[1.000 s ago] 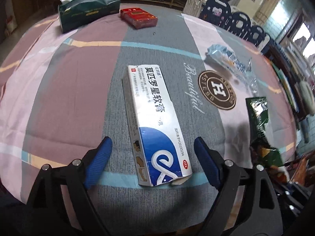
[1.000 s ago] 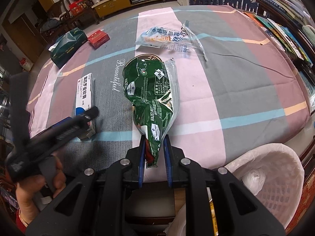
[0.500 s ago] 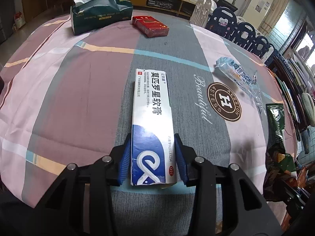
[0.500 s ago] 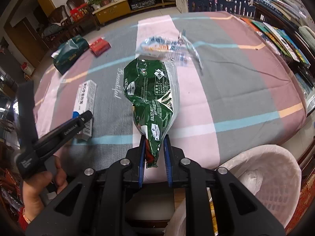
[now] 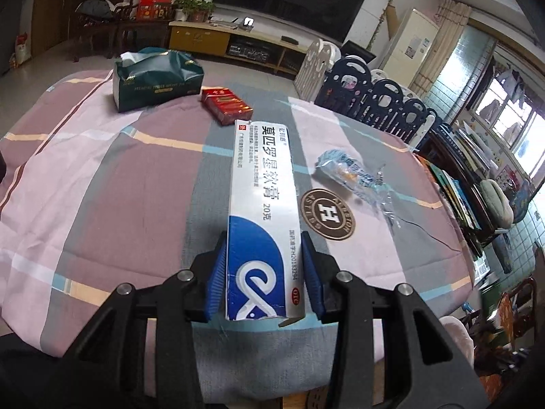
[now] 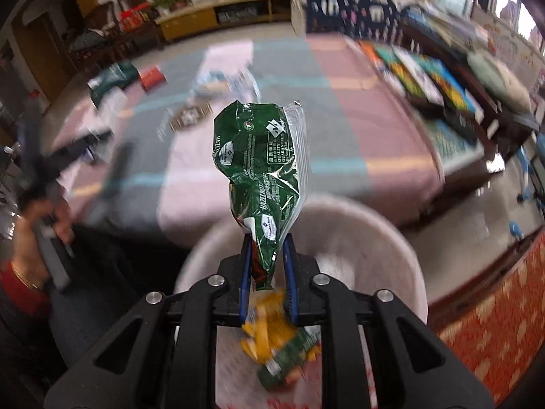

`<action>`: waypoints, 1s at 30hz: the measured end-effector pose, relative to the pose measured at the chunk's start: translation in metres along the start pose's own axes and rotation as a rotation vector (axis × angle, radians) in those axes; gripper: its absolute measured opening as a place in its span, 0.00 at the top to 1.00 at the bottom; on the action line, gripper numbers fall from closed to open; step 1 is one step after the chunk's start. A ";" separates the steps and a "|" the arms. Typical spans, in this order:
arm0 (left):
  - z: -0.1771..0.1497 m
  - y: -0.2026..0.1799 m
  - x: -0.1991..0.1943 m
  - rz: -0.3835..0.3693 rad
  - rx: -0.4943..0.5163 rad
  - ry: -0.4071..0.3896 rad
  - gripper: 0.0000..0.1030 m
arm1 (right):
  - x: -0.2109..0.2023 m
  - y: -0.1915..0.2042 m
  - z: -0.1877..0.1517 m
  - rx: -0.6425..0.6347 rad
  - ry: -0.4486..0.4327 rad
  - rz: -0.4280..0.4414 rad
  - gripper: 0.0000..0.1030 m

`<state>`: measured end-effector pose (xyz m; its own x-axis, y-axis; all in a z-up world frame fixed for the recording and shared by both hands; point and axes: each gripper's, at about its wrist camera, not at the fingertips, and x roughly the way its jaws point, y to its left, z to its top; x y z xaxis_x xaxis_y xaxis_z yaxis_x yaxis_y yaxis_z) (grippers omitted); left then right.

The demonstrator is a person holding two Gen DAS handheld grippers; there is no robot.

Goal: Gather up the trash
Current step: 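Drop the green snack bag with the right tool while the left drops the ointment box into the wastebasket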

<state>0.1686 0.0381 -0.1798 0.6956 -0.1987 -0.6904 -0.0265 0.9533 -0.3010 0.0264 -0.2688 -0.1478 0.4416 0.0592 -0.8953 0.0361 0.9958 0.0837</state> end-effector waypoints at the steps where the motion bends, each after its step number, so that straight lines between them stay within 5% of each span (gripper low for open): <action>1: -0.002 -0.010 -0.008 -0.014 0.018 -0.005 0.60 | 0.011 -0.008 -0.009 0.023 0.054 -0.010 0.77; 3: -0.007 -0.031 -0.025 -0.039 0.068 -0.012 0.60 | 0.043 -0.021 -0.029 0.077 0.230 -0.034 0.49; 6: -0.013 -0.068 -0.051 -0.077 0.179 -0.040 0.60 | 0.063 -0.027 -0.045 0.110 0.326 -0.056 0.43; 15: -0.040 -0.140 -0.085 -0.254 0.345 0.010 0.60 | -0.002 -0.076 -0.012 0.346 0.013 -0.059 0.31; 19: -0.064 -0.167 -0.079 -0.383 0.424 0.123 0.60 | -0.027 -0.098 -0.010 0.432 -0.092 -0.062 0.31; 23: -0.112 -0.205 -0.063 -0.462 0.638 0.267 0.57 | -0.038 -0.106 -0.007 0.455 -0.122 -0.070 0.31; 26: -0.154 -0.226 -0.054 -0.483 0.784 0.345 0.51 | -0.039 -0.108 -0.007 0.456 -0.119 -0.067 0.31; 28: -0.165 -0.228 -0.049 -0.450 0.830 0.347 0.32 | -0.038 -0.107 -0.006 0.447 -0.111 -0.063 0.31; 30: -0.163 -0.223 -0.046 -0.410 0.832 0.318 0.25 | -0.033 -0.103 -0.005 0.441 -0.105 -0.059 0.31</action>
<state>0.0258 -0.2020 -0.1882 0.3084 -0.4860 -0.8177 0.7736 0.6284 -0.0816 0.0035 -0.3728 -0.1294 0.5148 -0.0271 -0.8569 0.4326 0.8712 0.2323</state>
